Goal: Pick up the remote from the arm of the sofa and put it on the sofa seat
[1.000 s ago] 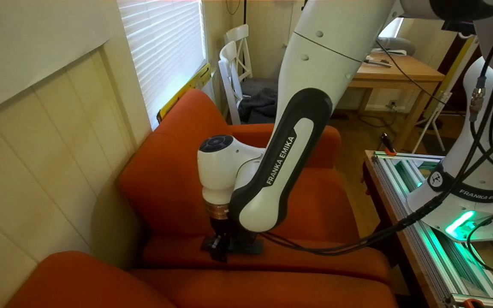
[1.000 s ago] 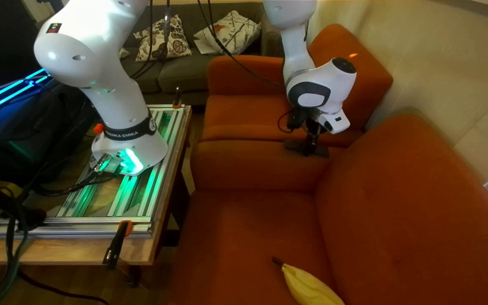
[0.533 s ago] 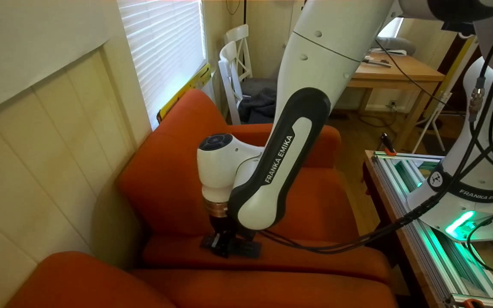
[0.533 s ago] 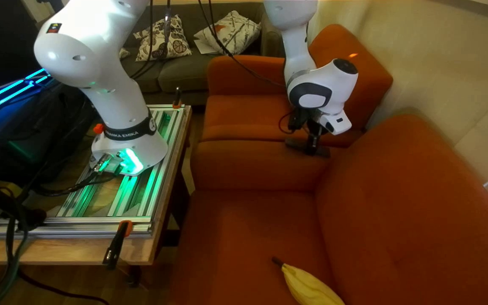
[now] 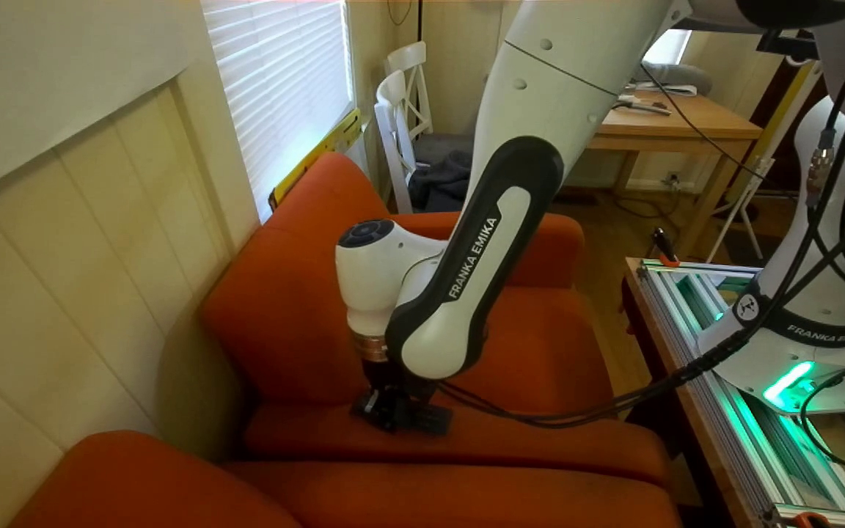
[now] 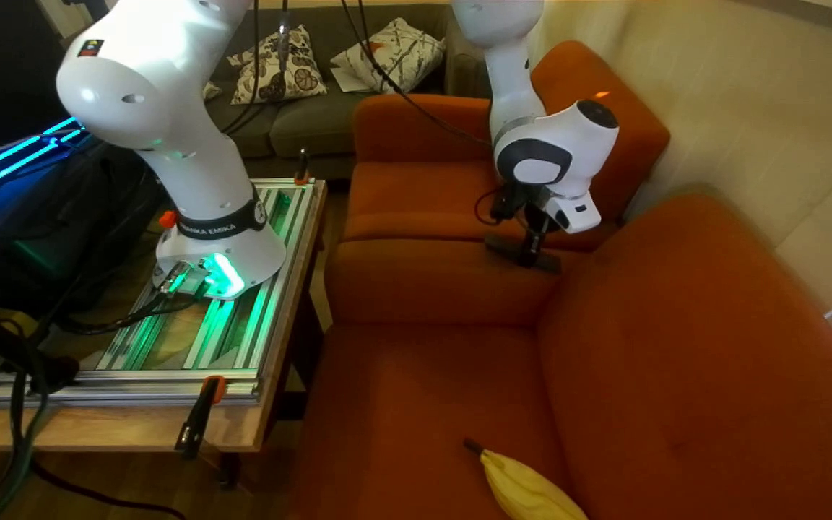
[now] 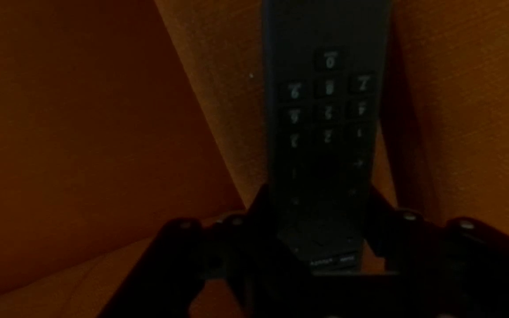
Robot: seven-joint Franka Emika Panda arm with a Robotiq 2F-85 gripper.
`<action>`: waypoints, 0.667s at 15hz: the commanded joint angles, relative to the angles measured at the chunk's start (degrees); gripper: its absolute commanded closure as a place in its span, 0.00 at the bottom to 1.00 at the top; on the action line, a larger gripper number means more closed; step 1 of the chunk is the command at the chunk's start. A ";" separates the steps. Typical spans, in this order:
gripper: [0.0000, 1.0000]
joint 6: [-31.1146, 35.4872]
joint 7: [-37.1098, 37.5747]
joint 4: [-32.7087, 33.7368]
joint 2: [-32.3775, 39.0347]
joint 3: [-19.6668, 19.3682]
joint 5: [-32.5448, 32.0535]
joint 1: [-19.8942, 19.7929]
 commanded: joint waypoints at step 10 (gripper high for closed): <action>0.76 3.25 2.57 -4.43 -0.72 1.09 15.84 -12.18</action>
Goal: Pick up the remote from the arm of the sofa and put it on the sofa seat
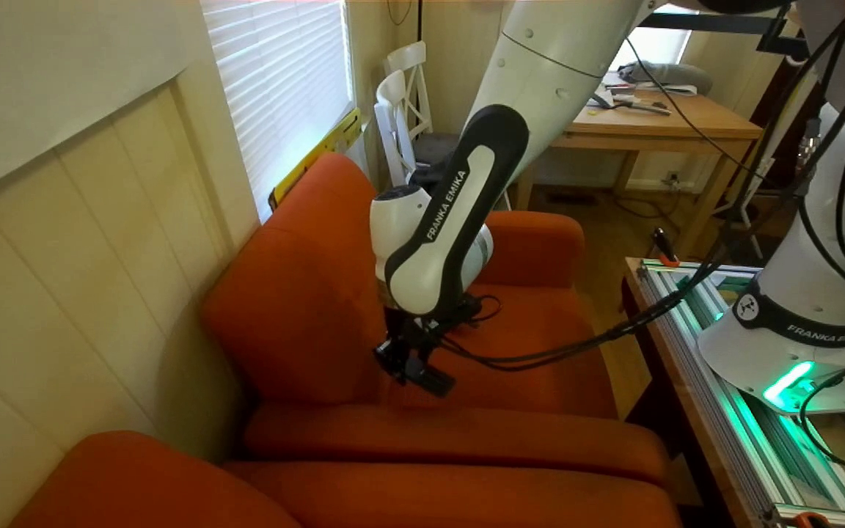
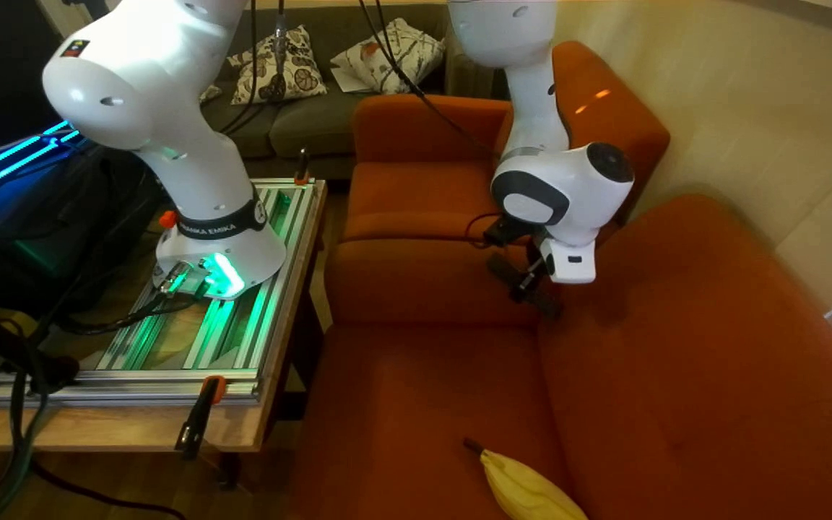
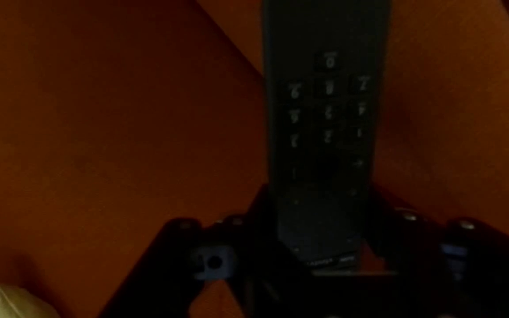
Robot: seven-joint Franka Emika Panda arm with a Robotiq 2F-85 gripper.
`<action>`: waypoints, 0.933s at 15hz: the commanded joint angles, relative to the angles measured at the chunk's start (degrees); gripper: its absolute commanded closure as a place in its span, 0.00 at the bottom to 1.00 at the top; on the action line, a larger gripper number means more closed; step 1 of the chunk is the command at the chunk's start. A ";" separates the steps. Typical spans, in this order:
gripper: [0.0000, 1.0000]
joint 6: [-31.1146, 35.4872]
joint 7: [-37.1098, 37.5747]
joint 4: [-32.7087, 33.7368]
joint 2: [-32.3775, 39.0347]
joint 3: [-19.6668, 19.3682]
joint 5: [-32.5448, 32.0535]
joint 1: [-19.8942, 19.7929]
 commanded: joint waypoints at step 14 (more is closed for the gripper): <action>0.76 7.29 1.91 -3.91 8.54 0.82 15.67 -9.91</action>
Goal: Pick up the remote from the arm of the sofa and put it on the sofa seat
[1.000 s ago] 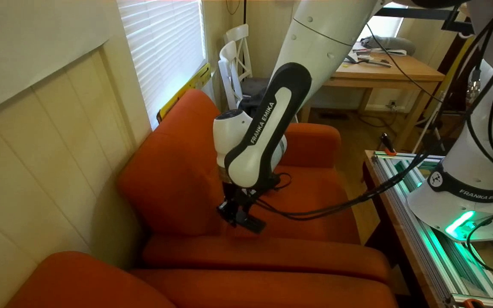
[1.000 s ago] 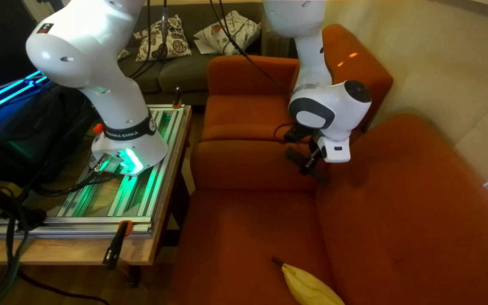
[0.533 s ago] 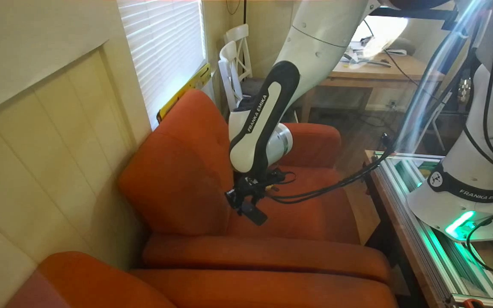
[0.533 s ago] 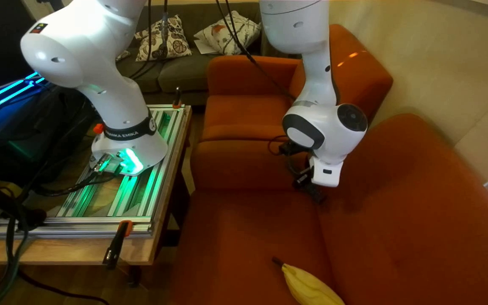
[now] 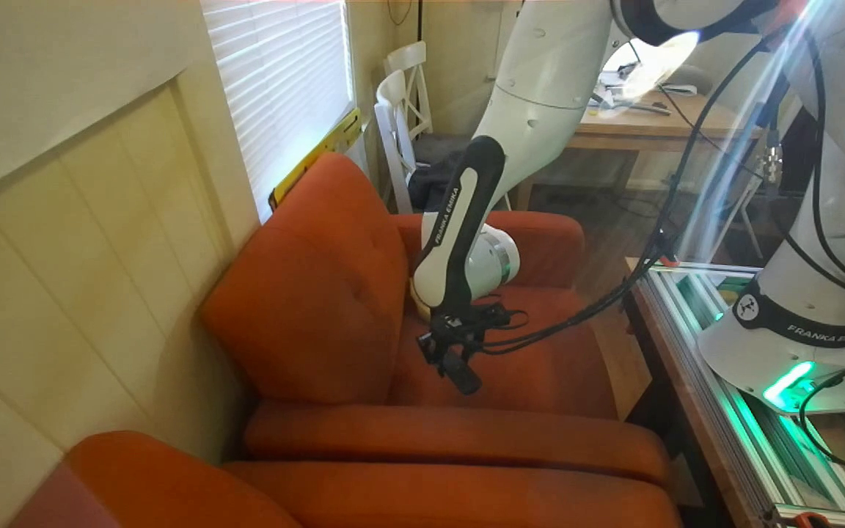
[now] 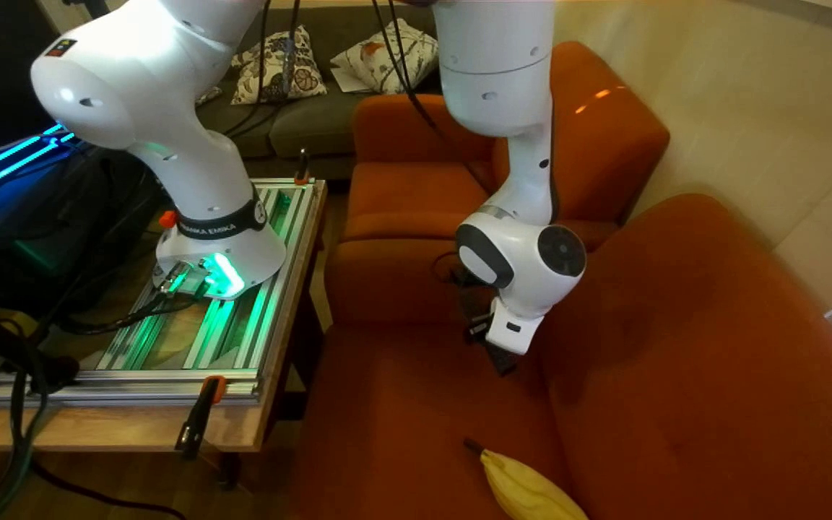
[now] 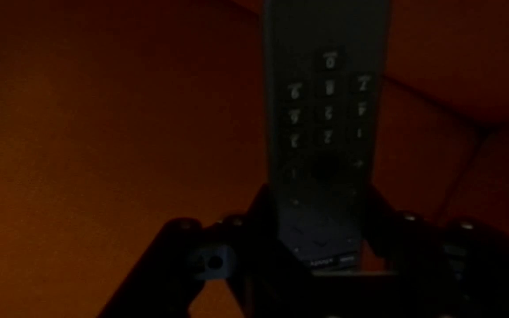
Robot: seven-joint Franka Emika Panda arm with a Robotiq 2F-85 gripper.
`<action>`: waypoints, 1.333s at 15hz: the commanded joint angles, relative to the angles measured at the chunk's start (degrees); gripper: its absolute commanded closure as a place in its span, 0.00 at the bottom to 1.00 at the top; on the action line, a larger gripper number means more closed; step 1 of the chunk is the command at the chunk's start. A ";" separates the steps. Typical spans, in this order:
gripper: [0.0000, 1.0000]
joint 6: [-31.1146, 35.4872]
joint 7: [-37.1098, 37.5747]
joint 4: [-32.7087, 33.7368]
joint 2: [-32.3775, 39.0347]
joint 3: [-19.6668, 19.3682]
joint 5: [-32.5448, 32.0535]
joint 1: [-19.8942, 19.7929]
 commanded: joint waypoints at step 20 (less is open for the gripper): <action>0.76 8.03 -0.92 4.34 10.28 2.04 9.09 -5.92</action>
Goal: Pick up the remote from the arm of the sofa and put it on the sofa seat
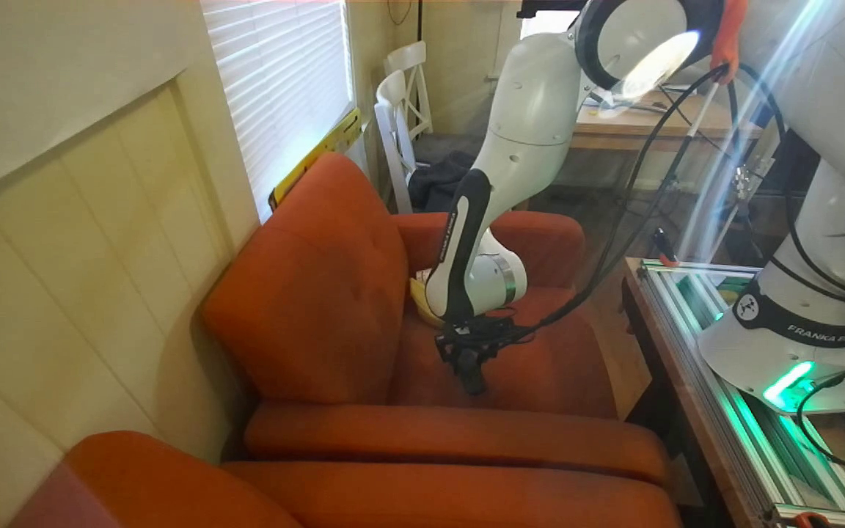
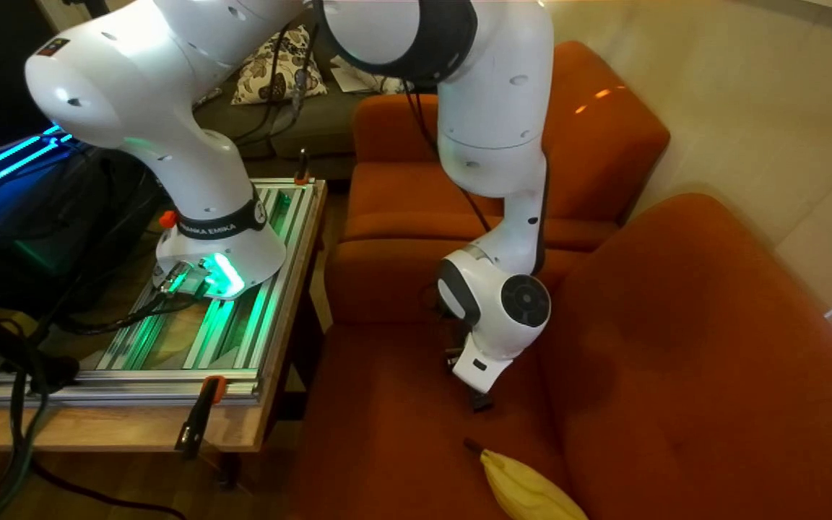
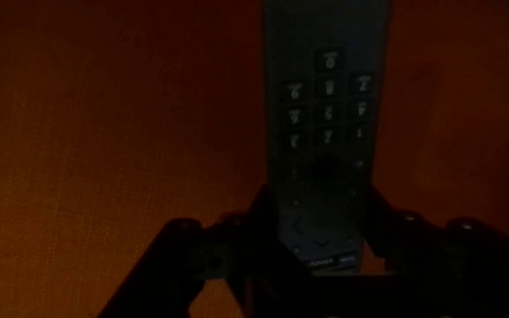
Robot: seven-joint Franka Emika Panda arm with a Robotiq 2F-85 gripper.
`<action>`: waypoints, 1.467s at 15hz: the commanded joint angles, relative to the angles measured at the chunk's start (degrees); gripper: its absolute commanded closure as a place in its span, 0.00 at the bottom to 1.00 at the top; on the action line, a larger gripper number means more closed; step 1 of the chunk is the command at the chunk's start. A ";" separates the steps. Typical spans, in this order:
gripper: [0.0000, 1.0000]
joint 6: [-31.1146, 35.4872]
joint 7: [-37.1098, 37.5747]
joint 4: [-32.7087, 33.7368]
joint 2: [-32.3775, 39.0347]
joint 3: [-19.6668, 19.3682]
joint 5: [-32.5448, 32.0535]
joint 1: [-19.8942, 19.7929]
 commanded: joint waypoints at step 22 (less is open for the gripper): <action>0.76 0.92 -1.65 3.78 5.22 2.00 4.03 -2.08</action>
